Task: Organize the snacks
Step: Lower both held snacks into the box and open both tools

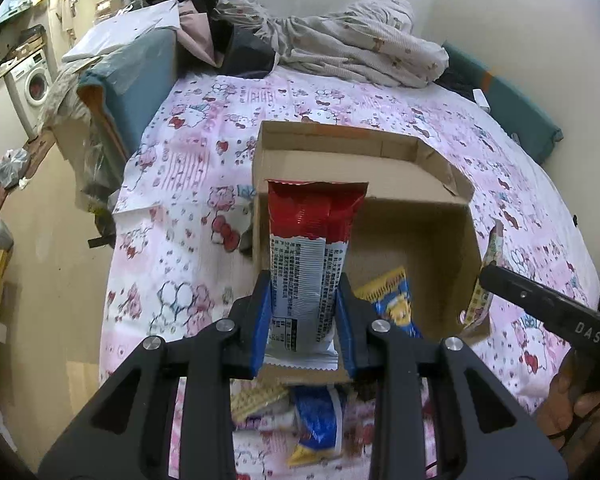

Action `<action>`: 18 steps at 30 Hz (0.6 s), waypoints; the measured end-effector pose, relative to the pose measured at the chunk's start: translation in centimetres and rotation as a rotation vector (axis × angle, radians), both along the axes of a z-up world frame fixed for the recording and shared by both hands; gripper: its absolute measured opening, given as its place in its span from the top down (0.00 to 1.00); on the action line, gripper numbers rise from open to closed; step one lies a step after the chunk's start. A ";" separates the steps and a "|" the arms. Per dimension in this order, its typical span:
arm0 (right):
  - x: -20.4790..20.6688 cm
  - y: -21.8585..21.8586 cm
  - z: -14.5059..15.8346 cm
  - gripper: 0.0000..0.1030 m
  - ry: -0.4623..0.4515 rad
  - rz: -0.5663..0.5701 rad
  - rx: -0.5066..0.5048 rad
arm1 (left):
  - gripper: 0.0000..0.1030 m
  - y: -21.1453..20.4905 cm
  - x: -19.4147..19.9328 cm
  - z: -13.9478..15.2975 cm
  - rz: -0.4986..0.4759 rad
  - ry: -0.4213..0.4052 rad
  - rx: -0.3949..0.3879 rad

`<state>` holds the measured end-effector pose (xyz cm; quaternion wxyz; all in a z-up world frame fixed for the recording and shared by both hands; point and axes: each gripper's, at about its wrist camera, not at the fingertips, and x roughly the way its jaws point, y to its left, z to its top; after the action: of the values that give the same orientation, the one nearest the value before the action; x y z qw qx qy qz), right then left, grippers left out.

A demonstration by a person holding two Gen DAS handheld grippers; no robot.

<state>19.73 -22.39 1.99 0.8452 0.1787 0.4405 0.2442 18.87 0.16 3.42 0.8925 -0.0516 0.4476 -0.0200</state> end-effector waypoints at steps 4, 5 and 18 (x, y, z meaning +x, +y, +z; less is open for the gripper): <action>2.0 -0.4 -1.9 0.73 0.018 -0.028 0.005 | 0.75 -0.7 1.5 -1.2 -0.005 -0.004 -0.001; 2.0 -0.4 -2.5 0.73 0.026 -0.032 0.006 | 0.75 -0.9 1.8 -1.8 -0.012 -0.006 -0.005; 3.4 0.6 -6.8 0.72 0.113 -0.024 -0.123 | 0.74 -1.6 3.4 -6.3 -0.024 0.037 0.001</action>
<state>23.13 -21.78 -4.79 0.8312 0.1453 0.4996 0.1959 22.25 -1.42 -2.85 0.8839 -0.0461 0.4645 -0.0292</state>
